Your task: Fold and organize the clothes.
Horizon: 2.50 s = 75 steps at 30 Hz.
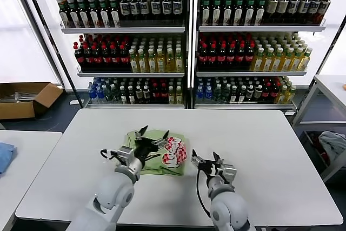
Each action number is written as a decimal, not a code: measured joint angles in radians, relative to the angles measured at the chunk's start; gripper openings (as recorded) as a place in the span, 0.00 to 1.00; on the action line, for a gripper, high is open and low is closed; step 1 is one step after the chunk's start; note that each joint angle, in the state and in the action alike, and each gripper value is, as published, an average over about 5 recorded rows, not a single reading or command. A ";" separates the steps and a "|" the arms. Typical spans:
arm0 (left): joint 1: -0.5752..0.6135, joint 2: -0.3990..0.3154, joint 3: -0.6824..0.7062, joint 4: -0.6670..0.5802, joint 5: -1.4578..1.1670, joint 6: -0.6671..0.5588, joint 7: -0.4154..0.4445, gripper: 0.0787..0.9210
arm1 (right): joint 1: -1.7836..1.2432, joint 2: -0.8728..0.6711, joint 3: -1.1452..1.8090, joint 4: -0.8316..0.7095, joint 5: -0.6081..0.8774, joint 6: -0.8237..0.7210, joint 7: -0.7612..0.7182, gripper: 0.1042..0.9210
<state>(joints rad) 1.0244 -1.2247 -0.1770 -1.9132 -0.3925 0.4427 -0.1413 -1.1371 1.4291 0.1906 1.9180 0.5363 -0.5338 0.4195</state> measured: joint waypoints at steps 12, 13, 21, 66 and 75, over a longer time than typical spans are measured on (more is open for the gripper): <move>0.075 0.020 -0.122 -0.035 0.034 0.009 -0.020 0.88 | 0.127 0.008 -0.109 -0.137 0.103 -0.029 0.035 0.65; 0.078 0.022 -0.127 -0.038 0.033 0.011 -0.022 0.88 | 0.130 0.011 -0.113 -0.144 0.107 -0.030 0.040 0.62; 0.093 0.030 -0.148 -0.048 0.025 0.021 -0.029 0.88 | 0.144 0.027 -0.131 -0.178 0.132 -0.037 0.076 0.34; 0.173 -0.008 -0.160 -0.124 0.032 0.031 -0.036 0.88 | 0.045 -0.225 -0.079 0.035 -0.169 -0.029 -0.084 0.62; 0.204 -0.017 -0.164 -0.126 0.033 0.027 -0.031 0.88 | 0.010 -0.176 -0.107 0.034 -0.178 -0.038 -0.010 0.87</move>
<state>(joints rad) 1.2280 -1.2418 -0.3411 -2.0391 -0.3595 0.4693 -0.1719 -1.1272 1.2533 0.0841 1.9516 0.3585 -0.5719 0.4093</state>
